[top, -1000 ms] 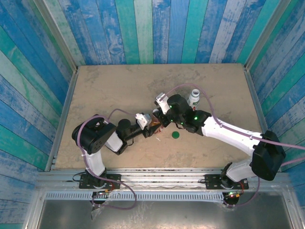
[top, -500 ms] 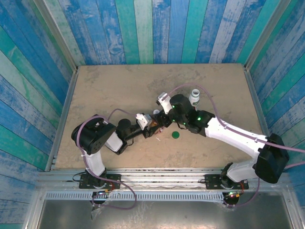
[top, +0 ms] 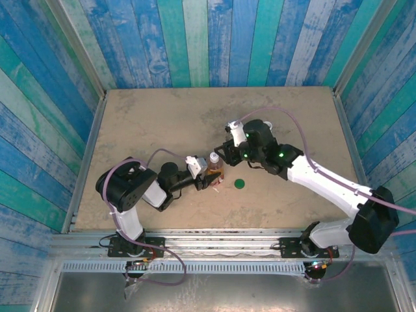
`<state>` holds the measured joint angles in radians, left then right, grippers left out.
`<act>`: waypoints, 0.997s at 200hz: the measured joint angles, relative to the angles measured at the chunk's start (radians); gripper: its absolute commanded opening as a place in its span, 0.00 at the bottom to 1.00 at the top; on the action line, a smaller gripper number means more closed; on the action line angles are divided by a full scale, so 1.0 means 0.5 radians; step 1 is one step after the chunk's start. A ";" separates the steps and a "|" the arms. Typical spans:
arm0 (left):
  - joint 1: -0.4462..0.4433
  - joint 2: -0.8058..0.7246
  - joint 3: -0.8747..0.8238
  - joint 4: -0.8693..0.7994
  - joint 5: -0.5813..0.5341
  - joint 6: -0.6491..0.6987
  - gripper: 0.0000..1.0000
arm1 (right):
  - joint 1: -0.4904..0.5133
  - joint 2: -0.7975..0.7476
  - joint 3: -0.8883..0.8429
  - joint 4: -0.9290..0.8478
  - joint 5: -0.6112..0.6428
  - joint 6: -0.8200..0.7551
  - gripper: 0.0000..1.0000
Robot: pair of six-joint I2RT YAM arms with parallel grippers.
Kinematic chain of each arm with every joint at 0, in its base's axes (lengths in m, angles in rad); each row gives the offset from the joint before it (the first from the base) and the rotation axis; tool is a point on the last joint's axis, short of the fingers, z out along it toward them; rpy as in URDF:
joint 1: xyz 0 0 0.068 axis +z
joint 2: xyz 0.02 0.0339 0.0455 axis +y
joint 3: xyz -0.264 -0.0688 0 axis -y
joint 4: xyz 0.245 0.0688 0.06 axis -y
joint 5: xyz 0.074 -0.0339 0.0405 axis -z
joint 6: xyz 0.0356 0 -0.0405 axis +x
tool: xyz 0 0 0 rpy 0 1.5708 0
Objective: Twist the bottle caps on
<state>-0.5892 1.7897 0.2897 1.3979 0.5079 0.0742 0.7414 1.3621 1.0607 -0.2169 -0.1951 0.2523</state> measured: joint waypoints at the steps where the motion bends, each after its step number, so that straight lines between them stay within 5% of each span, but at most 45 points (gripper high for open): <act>1: 0.000 0.000 0.000 0.000 0.000 0.000 0.63 | -0.001 0.003 0.003 -0.003 -0.004 0.000 0.43; 100: 0.000 0.000 0.000 0.000 -0.001 0.000 0.64 | -0.047 0.178 0.127 -0.134 -0.253 0.004 0.20; 199: 0.000 0.000 -0.001 0.001 -0.003 0.000 0.64 | -0.079 0.114 0.053 -0.121 -0.384 0.053 0.16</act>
<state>-0.5892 1.7897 0.2893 1.3983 0.5064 0.0742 0.7017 1.4193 1.0870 -0.2771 -0.3870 0.2790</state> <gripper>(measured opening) 0.638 0.152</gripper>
